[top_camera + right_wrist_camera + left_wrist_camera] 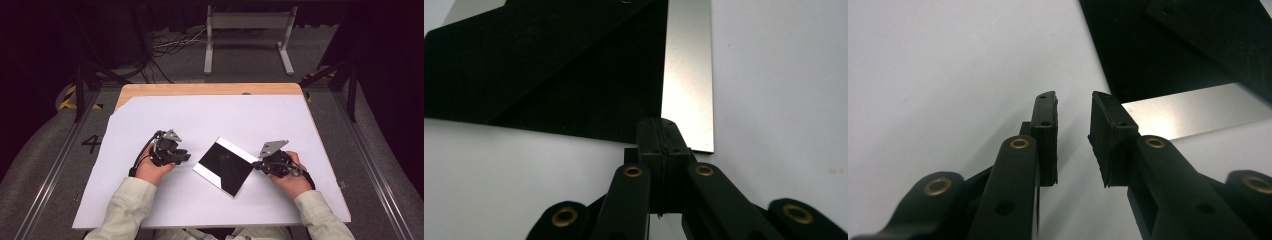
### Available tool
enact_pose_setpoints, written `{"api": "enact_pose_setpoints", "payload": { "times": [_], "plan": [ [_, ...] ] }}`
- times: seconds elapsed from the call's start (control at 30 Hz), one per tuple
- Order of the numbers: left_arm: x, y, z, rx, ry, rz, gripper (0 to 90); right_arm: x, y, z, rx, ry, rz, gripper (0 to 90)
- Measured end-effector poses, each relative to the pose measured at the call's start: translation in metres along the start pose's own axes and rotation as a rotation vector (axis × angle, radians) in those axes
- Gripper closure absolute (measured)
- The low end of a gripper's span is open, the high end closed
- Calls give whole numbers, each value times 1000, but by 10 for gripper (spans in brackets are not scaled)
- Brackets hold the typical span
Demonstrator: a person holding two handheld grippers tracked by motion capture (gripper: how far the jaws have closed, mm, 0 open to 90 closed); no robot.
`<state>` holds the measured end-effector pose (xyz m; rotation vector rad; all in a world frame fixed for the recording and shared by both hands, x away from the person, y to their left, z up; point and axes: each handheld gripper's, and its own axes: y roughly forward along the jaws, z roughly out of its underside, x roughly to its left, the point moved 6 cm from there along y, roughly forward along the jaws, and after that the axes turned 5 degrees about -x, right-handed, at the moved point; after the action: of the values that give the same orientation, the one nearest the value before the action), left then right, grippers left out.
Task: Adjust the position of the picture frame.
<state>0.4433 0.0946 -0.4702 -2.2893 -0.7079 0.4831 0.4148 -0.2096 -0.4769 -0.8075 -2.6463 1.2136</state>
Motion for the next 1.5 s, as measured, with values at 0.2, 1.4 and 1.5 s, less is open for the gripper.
{"api": "enact_pose_setpoints", "payload": {
  "times": [0.2,1.4,1.5],
  "plan": [
    [3,-5,11,6,-28,-13,738,-7,15,-14,-14,13,41,900],
    [-34,3,26,111,55,189,900,-34,-29,-29,-188,127,149,900],
    [-45,9,23,119,86,236,900,-38,-35,-27,-198,137,159,900]
  ]
}}
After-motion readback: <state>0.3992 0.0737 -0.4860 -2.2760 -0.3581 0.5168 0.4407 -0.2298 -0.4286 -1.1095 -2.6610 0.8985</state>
